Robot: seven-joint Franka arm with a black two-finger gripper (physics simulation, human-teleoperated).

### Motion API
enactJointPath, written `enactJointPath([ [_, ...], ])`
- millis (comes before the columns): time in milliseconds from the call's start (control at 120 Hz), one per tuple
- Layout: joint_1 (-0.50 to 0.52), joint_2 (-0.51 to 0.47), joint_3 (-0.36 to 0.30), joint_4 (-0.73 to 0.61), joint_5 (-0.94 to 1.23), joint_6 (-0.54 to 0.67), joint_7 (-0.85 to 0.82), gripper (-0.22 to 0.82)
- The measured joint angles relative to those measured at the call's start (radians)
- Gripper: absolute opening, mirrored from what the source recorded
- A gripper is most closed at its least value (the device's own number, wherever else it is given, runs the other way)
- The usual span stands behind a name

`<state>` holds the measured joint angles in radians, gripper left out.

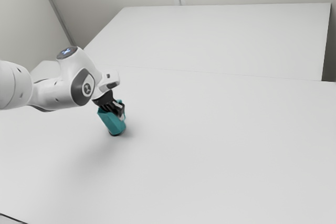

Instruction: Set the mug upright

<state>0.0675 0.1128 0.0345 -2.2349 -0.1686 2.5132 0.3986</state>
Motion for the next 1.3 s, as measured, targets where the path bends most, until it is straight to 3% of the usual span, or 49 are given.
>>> enactJointPath([
  [175, -0.017, -0.024, -0.001, -0.001, -0.003, -0.004, -0.012, 0.33],
  [392, -0.014, -0.123, -0.001, 0.007, -0.004, -0.078, -0.020, 0.51],
  [492, -0.012, -0.129, -0.001, 0.069, -0.001, -0.139, -0.023, 0.54],
  [867, -0.021, -0.002, -0.001, 0.635, 0.120, -0.594, -0.051, 0.59],
  [1067, -0.019, -0.001, 0.002, 0.712, 0.146, -0.743, -0.063, 0.60],
  [1300, -0.021, -0.008, 0.003, 0.714, 0.152, -0.813, -0.072, 0.60],
])
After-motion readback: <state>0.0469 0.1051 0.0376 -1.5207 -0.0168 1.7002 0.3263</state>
